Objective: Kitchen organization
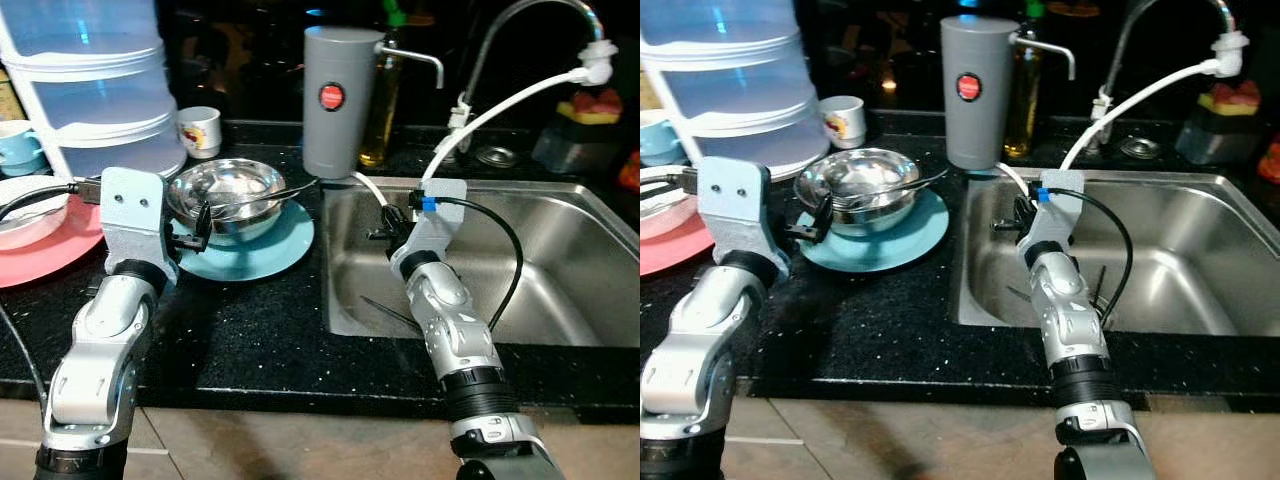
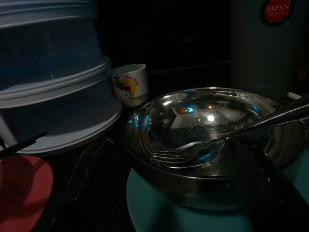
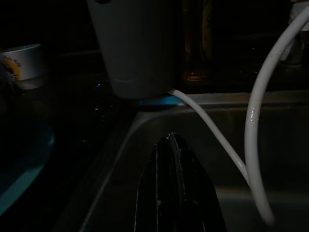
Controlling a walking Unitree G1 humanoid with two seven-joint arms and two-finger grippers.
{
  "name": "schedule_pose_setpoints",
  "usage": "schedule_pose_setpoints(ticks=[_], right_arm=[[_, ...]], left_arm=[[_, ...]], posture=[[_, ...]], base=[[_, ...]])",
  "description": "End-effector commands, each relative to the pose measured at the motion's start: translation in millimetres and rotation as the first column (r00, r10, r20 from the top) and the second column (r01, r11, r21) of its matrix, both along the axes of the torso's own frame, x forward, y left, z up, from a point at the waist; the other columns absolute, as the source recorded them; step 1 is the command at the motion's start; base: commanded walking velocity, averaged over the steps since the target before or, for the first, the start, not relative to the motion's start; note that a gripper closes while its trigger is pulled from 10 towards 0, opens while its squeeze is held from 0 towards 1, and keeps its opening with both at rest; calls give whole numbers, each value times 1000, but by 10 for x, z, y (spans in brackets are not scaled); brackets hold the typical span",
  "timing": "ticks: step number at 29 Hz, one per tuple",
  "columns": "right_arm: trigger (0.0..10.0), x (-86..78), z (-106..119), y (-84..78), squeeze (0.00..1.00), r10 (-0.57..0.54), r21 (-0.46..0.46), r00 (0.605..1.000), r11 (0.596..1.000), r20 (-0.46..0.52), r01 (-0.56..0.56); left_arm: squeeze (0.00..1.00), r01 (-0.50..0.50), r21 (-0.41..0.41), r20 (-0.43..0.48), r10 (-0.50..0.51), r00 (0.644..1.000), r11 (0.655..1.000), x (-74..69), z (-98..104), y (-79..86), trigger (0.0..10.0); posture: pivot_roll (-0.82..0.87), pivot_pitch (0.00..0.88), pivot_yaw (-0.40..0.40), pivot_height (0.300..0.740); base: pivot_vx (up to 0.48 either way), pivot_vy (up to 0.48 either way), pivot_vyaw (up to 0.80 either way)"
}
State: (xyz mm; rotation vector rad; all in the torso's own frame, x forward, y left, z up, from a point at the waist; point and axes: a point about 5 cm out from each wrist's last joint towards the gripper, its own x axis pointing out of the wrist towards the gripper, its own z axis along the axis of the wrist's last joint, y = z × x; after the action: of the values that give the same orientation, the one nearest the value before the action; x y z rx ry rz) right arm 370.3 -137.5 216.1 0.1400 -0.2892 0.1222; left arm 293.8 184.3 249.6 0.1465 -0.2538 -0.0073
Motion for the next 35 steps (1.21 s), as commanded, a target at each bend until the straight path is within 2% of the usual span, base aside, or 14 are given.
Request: schedule_pose_setpoints(ticks=[1,8,12,13,15,16,32,33,35], right_arm=[[10000,7,-8,11,0,2,3,1000,1000,-2,-2],[10000,4,-12,24,0,5,4,1000,1000,-3,-5],[10000,3,-12,28,0,6,4,1000,1000,-3,-6],[10000,3,-12,29,0,6,4,1000,1000,-3,-6],[10000,1,-11,29,0,5,3,1000,1000,-3,-5],[10000,1,-11,28,0,5,3,1000,1000,-3,-5],[10000,2,-6,56,0,16,1,1000,1000,-5,-16],[10000,3,-5,57,0,16,1,1000,1000,-5,-16],[10000,6,-2,65,0,19,1,1000,1000,-5,-19]], left_arm=[[0,4,-1,-8,-4,1000,1000,-8,-9,-21,10000],[0,-4,-1,-24,4,1000,1000,-1,-23,-14,10000],[0,-12,55,-32,14,999,998,1,-36,-18,10000],[0,-19,52,-32,20,999,998,1,-40,-16,10000],[0,-35,-16,-35,35,999,999,2,-54,9,10000],[0,-39,-23,-35,38,999,999,2,-55,16,10000],[0,-34,-40,-34,32,999,999,-4,-35,24,10000],[0,-29,-57,-35,27,999,998,-4,-35,22,10000],[0,-11,-42,-16,11,1000,999,-14,-12,-4,10000]], posture=[[41,42,-15,740],[40,41,-16,740],[40,40,-16,740],[39,39,-16,740],[37,39,-17,740],[37,39,-17,740],[39,40,-24,740],[40,40,-27,740],[40,40,-27,740]], base=[[0,0,0],[0,0,0],[0,-240,0],[0,-480,0],[0,0,0],[0,0,0],[0,0,0],[0,480,0],[0,240,0]])
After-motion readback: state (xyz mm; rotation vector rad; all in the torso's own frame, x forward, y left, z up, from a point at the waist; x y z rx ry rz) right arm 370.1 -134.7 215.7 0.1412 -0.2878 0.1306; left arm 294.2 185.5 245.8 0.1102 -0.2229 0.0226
